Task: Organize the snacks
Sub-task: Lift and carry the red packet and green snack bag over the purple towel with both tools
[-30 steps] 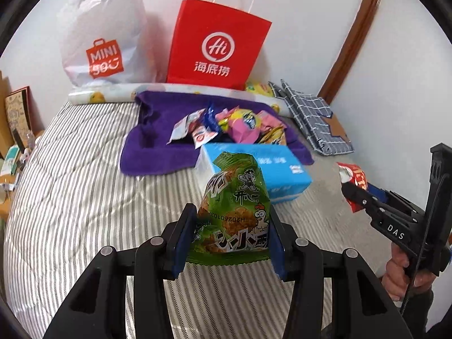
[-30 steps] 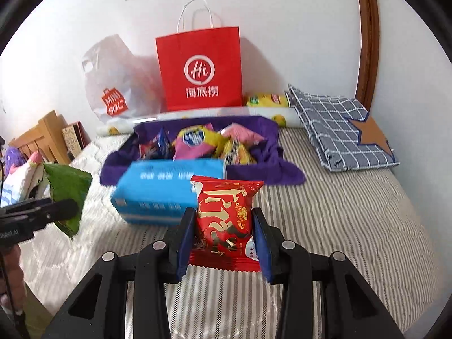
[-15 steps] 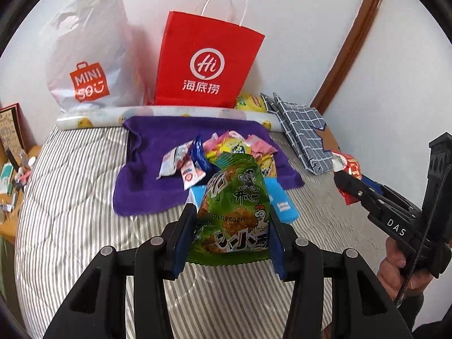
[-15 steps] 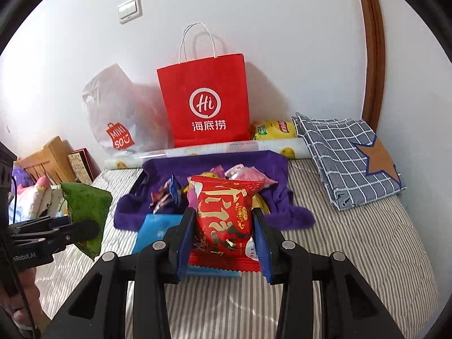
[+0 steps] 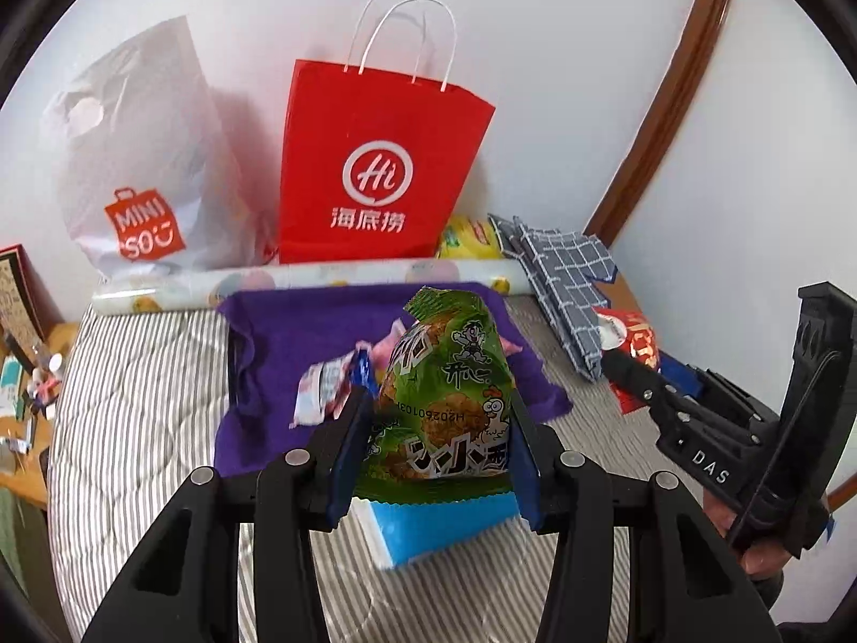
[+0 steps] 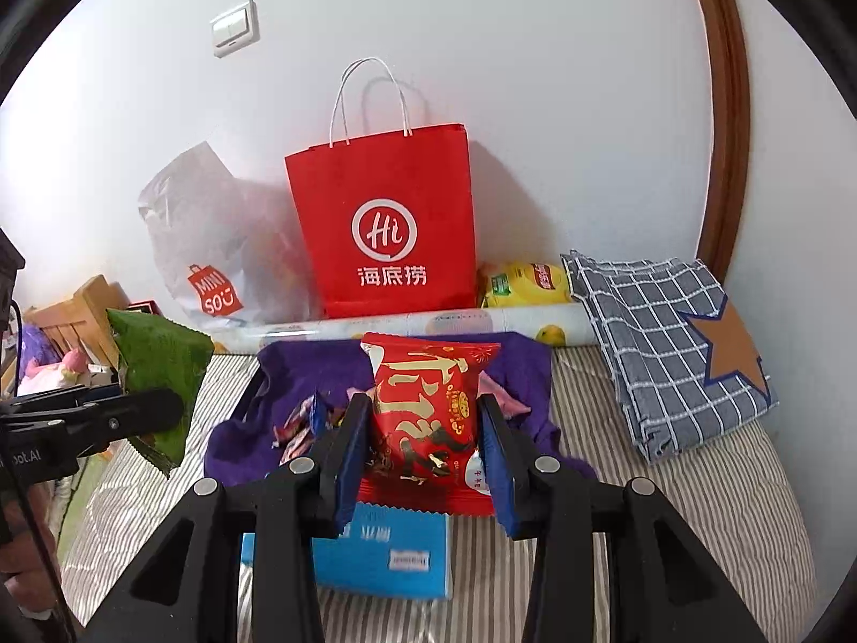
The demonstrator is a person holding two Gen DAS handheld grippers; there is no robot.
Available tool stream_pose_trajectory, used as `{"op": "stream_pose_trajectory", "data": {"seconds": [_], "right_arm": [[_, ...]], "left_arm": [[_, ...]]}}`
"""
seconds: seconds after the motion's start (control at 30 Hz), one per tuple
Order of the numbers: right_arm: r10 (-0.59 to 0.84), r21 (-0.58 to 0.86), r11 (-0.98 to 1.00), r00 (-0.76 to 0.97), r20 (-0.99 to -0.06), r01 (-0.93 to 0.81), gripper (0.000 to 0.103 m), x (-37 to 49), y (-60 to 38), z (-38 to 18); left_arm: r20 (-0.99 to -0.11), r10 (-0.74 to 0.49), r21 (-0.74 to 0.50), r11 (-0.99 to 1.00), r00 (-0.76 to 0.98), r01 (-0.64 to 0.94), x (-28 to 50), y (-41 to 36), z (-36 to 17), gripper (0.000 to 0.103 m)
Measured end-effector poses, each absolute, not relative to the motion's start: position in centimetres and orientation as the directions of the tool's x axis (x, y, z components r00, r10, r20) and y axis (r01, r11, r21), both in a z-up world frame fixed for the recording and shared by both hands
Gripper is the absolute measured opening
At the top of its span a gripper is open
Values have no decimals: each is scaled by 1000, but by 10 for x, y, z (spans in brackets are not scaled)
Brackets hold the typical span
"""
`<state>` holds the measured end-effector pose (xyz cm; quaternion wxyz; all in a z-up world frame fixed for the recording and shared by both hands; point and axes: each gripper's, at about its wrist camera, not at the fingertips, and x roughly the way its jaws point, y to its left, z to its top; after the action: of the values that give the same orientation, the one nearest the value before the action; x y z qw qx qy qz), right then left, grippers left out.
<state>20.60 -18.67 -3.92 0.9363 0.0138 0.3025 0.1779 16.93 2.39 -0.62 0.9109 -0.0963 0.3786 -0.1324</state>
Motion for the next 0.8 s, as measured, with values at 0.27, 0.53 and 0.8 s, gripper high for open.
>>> {"op": "stream_pose_trajectory", "data": {"seconds": [0.27, 0.53, 0.8], "right_arm": [[332, 128, 940, 757, -562, -318, 38, 234, -184, -39], [319, 125, 944, 751, -578, -305, 38, 258, -181, -42], [316, 124, 945, 749, -583, -302, 38, 275, -180, -45]], "left_arm": [[-672, -294, -261, 953, 680, 154, 198, 28, -6, 48], [-686, -284, -265, 955, 669, 134, 221, 37, -17, 48], [-691, -271, -254, 959, 670, 126, 238, 37, -21, 48]]}}
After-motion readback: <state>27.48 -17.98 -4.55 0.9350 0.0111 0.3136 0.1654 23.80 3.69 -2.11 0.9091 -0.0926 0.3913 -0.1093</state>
